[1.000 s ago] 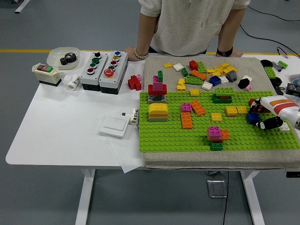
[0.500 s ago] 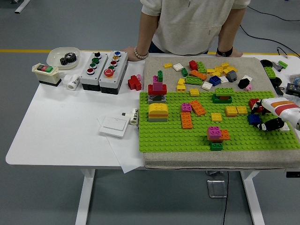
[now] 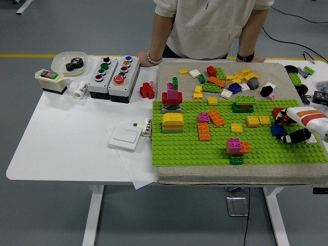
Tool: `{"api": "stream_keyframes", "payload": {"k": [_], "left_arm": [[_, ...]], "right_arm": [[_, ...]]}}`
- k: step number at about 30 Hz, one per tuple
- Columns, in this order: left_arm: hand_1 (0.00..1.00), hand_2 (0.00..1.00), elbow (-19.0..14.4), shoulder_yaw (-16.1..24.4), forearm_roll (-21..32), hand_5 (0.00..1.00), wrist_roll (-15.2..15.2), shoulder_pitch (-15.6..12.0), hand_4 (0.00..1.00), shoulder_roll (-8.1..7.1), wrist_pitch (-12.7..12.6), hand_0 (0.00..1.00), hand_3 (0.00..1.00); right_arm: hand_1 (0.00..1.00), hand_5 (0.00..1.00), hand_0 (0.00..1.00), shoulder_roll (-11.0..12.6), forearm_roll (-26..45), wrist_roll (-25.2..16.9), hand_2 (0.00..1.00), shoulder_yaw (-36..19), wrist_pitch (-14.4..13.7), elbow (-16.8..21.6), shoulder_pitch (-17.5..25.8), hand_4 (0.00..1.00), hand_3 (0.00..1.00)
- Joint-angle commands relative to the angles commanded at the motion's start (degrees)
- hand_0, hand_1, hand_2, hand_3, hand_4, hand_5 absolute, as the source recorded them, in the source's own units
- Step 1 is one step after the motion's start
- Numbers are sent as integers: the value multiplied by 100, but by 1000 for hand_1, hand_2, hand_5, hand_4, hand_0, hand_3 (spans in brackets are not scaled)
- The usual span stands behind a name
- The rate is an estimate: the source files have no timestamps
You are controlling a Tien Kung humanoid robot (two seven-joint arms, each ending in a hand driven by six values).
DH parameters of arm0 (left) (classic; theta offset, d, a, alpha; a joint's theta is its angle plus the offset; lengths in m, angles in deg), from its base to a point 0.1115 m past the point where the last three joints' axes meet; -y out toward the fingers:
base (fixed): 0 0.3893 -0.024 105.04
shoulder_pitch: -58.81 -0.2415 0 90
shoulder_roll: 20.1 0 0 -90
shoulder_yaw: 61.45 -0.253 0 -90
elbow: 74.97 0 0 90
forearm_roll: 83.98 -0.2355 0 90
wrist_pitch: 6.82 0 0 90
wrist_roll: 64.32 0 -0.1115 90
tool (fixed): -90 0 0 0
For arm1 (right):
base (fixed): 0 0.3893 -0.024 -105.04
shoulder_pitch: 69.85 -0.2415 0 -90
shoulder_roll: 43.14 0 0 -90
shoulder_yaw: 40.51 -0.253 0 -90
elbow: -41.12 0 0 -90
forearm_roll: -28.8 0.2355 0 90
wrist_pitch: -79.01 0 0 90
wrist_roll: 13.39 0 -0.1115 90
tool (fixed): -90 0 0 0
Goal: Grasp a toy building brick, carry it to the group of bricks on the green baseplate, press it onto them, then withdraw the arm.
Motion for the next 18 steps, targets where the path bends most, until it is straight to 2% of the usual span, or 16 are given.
{"api": "stream_keyframes", "payload": {"k": [4,5,18], "left_arm": [[729,730,-1,-6,10,666,4,4,646,-1,-1,742,591],[730,730,-1,-7,13,666,5,5,646,-1,-2,742,591],[728,728,-1,-12,18,664,7,10,646,-1,-3,742,591]], "right_arm": [[543,239,468,-2,45,-33,657,20,-81,8,-8,833,579],[478,227,361,-3,51,-40,561,25,-92,8,-10,788,519],[462,246,334,-6,27,-30,542,36,-65,-44,3,773,507]]}}
